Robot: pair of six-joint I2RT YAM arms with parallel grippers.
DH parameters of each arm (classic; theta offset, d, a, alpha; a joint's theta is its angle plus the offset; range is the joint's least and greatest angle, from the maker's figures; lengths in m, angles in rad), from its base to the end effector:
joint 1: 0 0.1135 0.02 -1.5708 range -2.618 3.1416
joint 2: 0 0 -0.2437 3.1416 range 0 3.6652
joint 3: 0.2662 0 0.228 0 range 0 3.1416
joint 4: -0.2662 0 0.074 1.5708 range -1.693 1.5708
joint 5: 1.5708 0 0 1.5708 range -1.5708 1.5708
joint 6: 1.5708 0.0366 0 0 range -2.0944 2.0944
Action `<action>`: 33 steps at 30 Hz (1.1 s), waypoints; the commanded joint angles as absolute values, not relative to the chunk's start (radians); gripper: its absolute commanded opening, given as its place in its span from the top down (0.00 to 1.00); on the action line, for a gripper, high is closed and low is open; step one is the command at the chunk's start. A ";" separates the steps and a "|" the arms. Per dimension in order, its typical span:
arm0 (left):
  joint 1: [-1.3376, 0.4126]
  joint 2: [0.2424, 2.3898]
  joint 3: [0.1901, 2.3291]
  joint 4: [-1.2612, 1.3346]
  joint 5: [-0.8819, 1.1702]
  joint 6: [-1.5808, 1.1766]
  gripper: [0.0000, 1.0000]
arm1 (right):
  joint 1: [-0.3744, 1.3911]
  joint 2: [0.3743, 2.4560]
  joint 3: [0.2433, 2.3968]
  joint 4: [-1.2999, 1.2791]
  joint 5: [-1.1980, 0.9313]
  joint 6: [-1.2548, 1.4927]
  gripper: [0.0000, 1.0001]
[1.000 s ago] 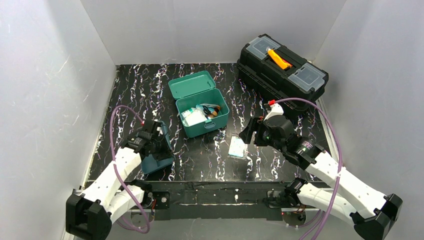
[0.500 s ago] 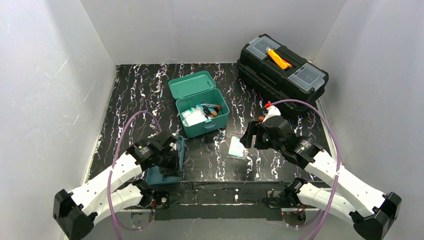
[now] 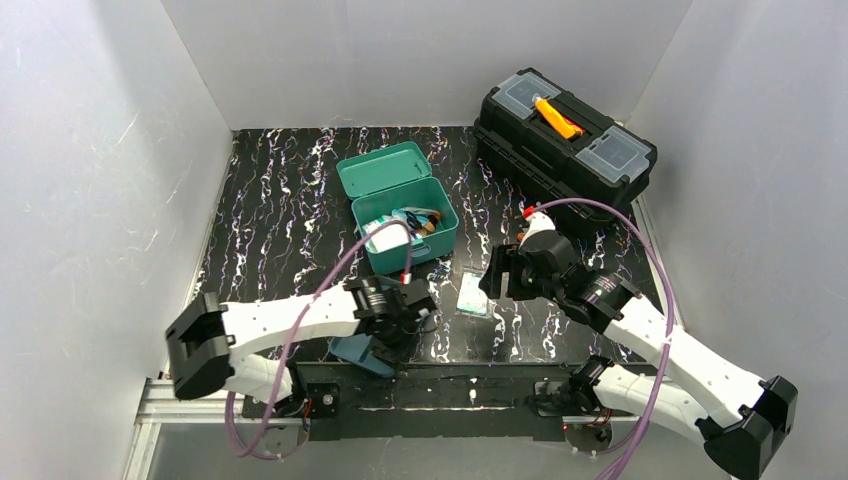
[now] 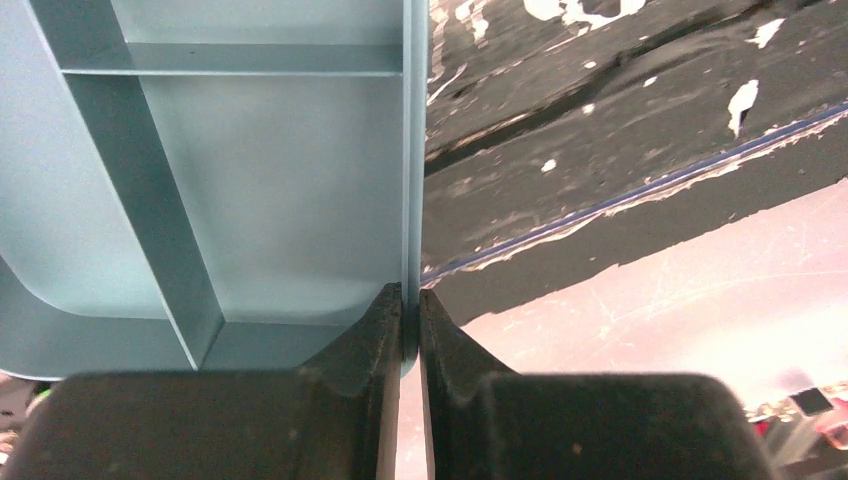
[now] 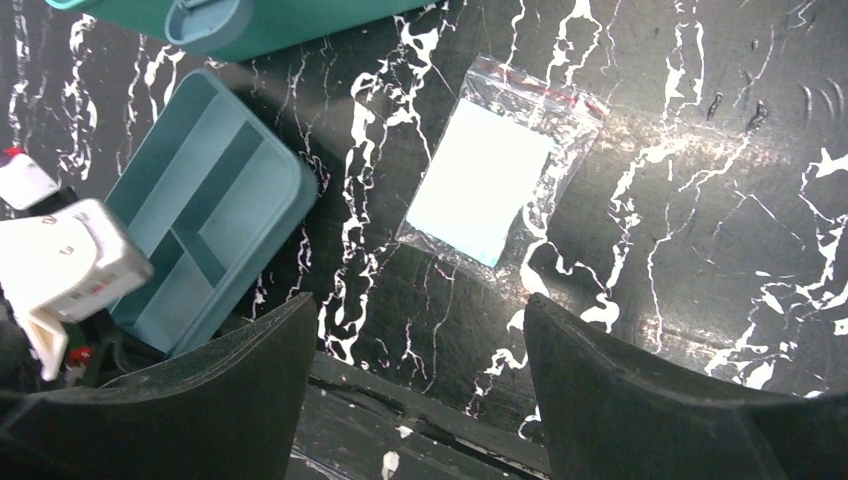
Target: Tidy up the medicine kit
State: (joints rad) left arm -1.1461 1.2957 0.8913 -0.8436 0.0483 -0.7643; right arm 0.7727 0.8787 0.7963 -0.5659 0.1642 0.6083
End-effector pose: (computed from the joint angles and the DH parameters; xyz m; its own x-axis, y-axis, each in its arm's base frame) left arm 0.0869 -0.1964 0.2118 -0.9163 0.3486 -0.1973 0.3911 0.8850 -0.2526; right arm 0.1305 0.1189 0.2763 -0.6950 0.1098 -0.7105 -0.2415 0.8952 0.3745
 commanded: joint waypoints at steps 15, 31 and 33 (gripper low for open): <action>-1.266 1.535 0.997 -0.826 -0.210 -0.514 0.94 | 0.764 0.939 0.740 -0.566 0.315 0.642 0.14; -1.267 1.252 0.925 -0.796 -0.225 -0.591 0.28 | 0.750 1.229 0.751 -0.438 0.351 0.784 0.13; -1.267 1.205 0.945 -0.841 -0.267 -0.615 0.19 | 0.750 1.256 0.751 -0.423 0.349 0.798 0.14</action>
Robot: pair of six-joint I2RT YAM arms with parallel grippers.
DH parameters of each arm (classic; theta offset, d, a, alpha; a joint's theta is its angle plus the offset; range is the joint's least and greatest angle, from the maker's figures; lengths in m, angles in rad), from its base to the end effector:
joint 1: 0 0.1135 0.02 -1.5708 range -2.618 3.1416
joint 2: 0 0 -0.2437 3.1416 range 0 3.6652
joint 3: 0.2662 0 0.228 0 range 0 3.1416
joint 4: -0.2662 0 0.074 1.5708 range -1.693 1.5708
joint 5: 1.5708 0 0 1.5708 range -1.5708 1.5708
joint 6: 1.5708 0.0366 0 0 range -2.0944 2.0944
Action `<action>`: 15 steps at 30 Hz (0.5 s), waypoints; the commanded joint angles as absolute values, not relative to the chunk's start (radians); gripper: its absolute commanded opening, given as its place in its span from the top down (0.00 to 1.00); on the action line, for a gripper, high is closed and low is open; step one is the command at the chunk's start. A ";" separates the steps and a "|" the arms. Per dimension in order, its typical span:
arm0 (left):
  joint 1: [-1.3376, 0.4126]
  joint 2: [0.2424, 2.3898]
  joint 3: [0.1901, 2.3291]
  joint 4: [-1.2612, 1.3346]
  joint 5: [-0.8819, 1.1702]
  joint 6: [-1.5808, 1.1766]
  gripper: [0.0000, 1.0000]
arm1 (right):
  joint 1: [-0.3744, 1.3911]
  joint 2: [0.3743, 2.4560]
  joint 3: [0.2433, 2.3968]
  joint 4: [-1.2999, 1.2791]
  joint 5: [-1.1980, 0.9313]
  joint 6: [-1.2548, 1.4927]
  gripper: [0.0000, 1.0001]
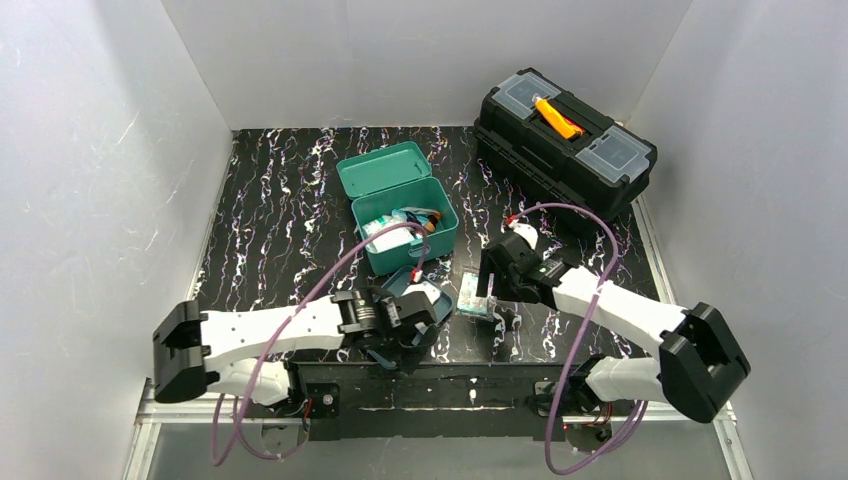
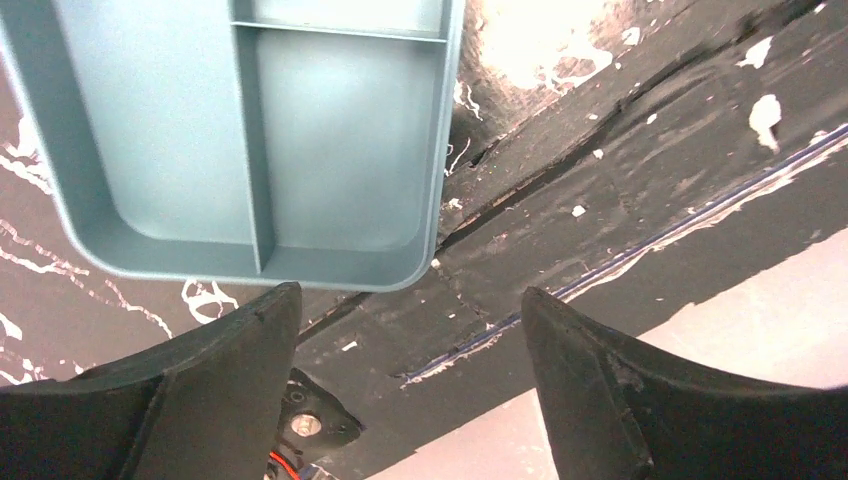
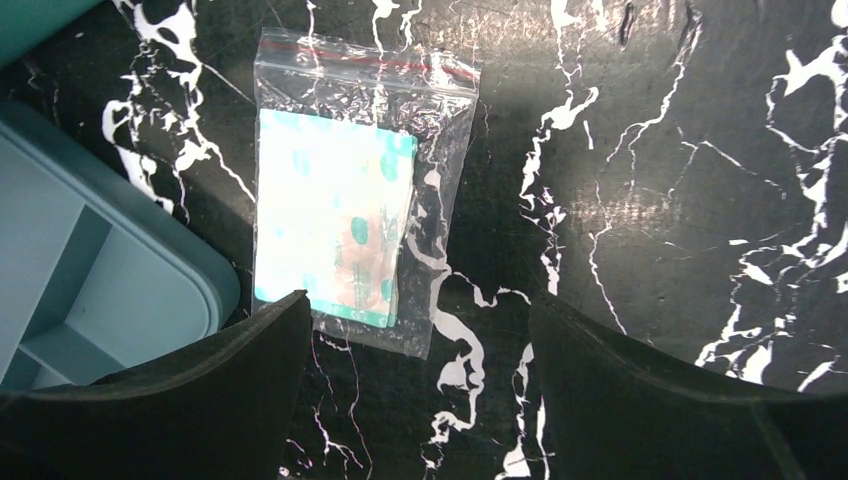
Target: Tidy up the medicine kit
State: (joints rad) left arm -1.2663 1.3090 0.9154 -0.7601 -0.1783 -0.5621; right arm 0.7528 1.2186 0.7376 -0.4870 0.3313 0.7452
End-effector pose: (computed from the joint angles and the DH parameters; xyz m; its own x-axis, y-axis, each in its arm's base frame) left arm 0.0744 -0.2152 0.2193 -0.7208 0.5442 -0.4292 0.6301 0.7725 -0.0787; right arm 0.1689 0.1419 0.2042 -0.7890 0.1396 -0.5984 0.0314 0.9818 0.1875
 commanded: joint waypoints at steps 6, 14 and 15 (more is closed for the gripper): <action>-1.267 1.053 0.952 -0.850 -0.281 -0.605 0.04 | 0.749 1.341 0.766 -0.392 0.346 0.829 0.17; -1.267 0.880 0.975 -0.906 -0.377 -0.564 0.02 | 0.749 1.445 0.801 -0.390 0.356 0.846 0.25; -1.266 0.858 0.973 -0.912 -0.388 -0.565 0.02 | 0.749 1.455 0.804 -0.388 0.356 0.846 0.28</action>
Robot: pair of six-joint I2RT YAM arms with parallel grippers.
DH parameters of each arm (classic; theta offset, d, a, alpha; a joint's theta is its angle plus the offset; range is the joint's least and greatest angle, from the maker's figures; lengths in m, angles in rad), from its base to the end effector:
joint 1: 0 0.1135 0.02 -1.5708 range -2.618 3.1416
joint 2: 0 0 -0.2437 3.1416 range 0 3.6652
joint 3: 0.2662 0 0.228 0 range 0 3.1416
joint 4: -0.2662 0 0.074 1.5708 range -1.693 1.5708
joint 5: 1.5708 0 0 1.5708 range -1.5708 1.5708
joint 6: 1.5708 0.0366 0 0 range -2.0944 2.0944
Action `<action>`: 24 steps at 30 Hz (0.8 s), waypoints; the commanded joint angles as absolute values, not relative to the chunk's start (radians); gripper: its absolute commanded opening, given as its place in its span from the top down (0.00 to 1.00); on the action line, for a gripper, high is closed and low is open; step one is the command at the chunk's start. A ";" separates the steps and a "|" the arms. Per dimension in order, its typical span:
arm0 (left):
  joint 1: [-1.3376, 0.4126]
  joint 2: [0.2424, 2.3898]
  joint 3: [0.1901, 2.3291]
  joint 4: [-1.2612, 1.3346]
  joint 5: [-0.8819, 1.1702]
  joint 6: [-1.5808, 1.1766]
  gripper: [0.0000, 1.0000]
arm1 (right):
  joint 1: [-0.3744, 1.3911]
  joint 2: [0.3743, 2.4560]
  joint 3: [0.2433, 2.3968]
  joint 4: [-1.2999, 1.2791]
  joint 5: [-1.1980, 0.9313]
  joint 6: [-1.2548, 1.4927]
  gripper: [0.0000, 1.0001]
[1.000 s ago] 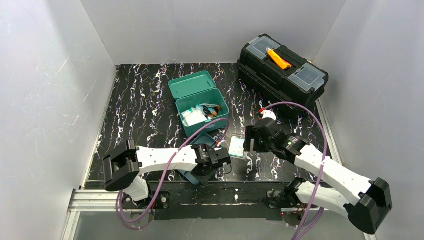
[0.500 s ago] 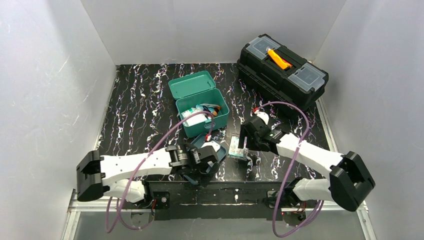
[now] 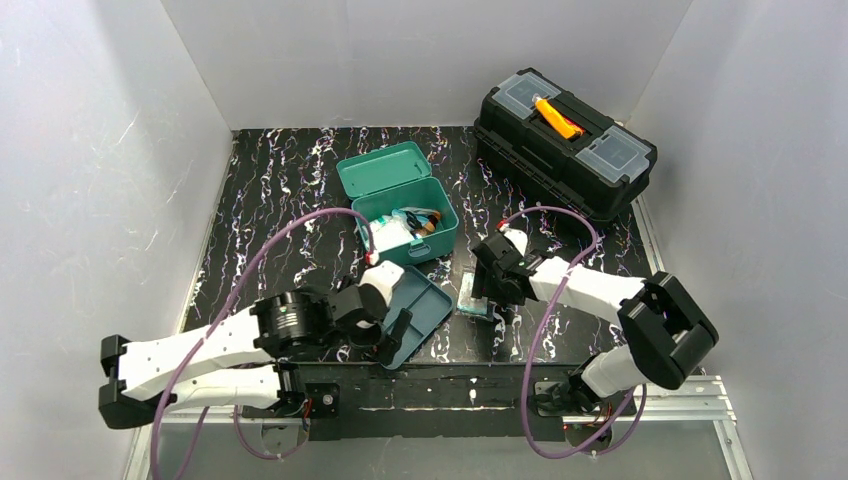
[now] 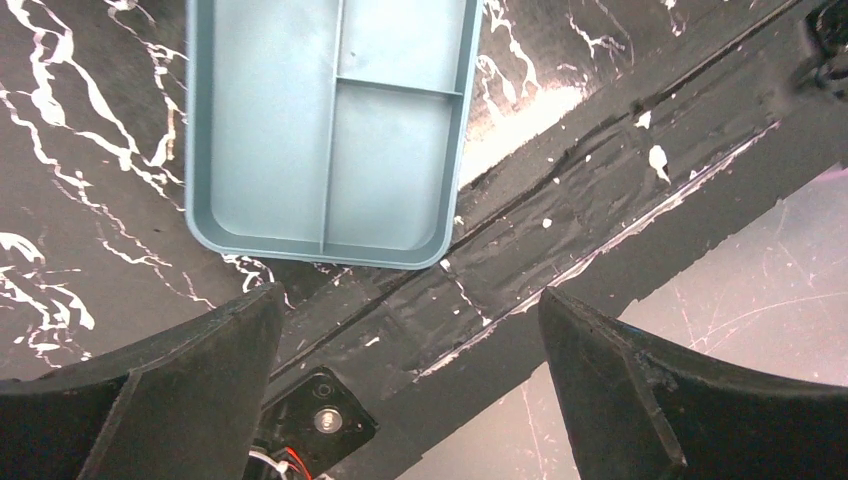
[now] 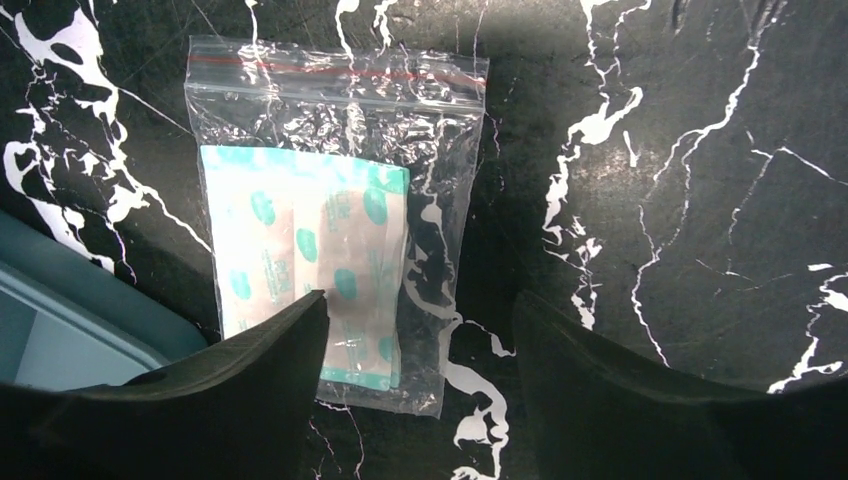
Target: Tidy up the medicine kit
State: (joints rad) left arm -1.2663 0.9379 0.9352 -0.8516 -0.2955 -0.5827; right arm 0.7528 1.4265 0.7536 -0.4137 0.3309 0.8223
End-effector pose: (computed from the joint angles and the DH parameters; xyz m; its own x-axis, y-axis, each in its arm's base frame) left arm 0.0604 -0.1567 0.2872 -0.6594 0.3425 -0.6692 0.5898 0.7877 -0.1780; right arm 0.1869 0.1588 0.1683 -0.8324 0.1697 -0.5275 0.1083 0.9834 0.1454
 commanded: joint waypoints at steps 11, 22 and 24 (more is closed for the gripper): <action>-1.266 0.727 0.934 -0.953 -0.445 -0.581 0.02 | 0.749 1.565 0.835 -0.391 0.358 0.843 0.70; -1.267 0.600 0.854 -0.904 -0.467 -0.540 0.02 | 0.758 1.523 0.786 -0.368 0.347 0.876 0.99; -1.267 0.577 0.838 -0.884 -0.470 -0.533 0.02 | 0.760 1.477 0.775 -0.375 0.342 0.888 0.99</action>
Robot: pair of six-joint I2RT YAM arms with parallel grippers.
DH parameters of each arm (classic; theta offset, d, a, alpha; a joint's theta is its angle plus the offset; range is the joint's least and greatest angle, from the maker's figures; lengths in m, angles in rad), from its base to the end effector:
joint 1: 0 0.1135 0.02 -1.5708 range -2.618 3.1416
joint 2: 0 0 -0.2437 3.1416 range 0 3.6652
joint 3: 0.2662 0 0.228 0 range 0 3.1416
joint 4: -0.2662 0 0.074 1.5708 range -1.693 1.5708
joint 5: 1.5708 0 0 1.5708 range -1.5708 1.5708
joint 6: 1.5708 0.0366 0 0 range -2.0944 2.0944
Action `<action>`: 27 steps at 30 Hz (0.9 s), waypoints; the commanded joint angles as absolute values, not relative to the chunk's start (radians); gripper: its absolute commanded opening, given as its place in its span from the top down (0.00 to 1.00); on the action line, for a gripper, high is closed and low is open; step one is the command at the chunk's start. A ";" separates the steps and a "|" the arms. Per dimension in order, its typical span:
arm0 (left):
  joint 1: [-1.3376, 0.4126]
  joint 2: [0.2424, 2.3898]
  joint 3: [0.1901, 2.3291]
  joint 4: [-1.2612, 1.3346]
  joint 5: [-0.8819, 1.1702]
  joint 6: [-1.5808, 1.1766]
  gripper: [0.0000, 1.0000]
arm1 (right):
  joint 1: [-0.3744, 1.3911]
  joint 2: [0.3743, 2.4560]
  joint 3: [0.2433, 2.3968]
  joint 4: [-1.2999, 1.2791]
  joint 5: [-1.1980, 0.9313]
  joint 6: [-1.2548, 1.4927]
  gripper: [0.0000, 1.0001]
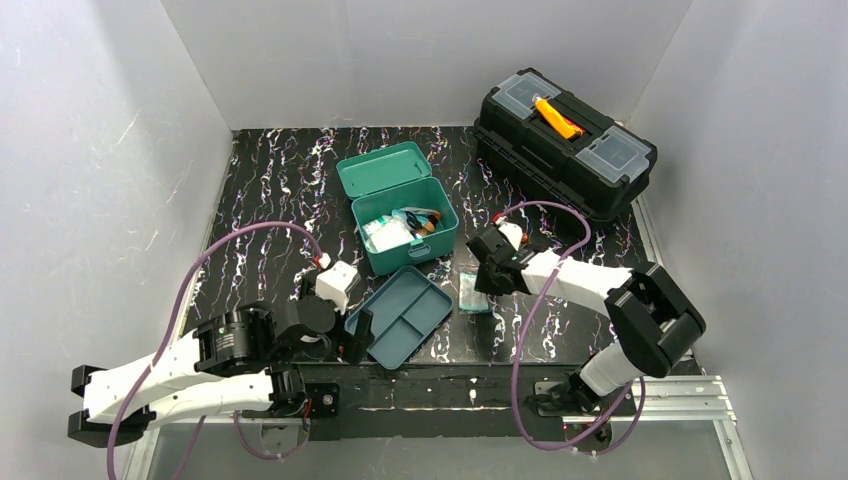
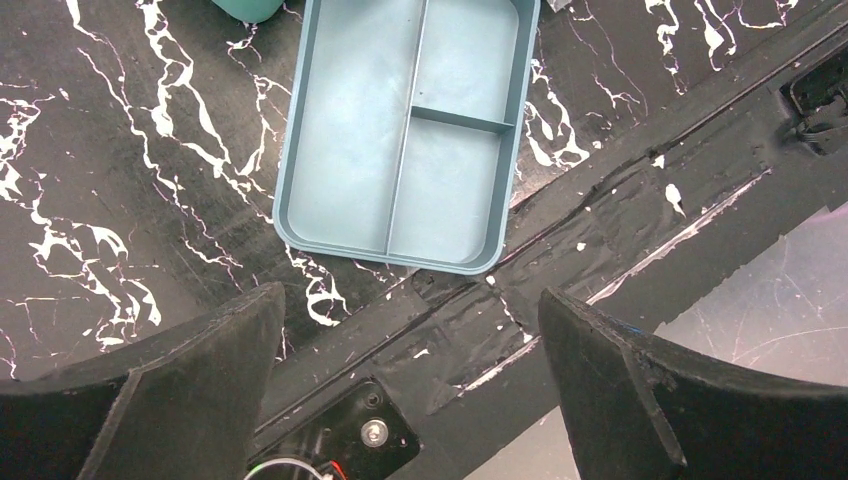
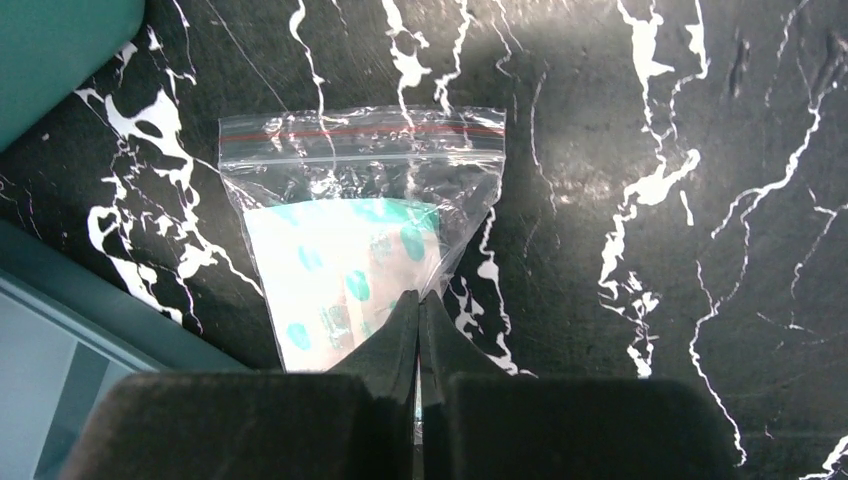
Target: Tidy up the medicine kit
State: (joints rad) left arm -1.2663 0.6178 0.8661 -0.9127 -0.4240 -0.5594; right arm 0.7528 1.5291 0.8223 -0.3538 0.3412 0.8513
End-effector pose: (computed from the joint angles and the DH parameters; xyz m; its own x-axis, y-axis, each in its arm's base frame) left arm 0.0457 -0.0950 0.3007 -0.5666 0.1896 -0.8019 0.5566 0.8057 -0.2028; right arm 0.2047 0.1750 0.1651 -0.8146 0.2081 -0.5415 0.1330 0.9756 0.1749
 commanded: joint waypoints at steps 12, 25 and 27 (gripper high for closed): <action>-1.267 0.554 0.835 -0.930 -0.526 -0.584 0.02 | 0.838 1.193 0.751 -0.486 0.358 1.063 0.99; -1.267 0.497 0.832 -0.973 -0.598 -0.651 0.02 | 1.029 1.258 0.849 -0.501 0.416 1.400 0.99; -1.267 0.467 0.821 -0.966 -0.601 -0.651 0.02 | 1.052 1.293 0.873 -0.500 0.430 1.457 0.99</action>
State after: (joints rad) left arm -1.2663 0.5198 0.8421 -0.9504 -0.5438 -0.6273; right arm 1.0149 1.2472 0.8040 -0.4992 0.3676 1.2900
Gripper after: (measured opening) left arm 0.981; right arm 0.021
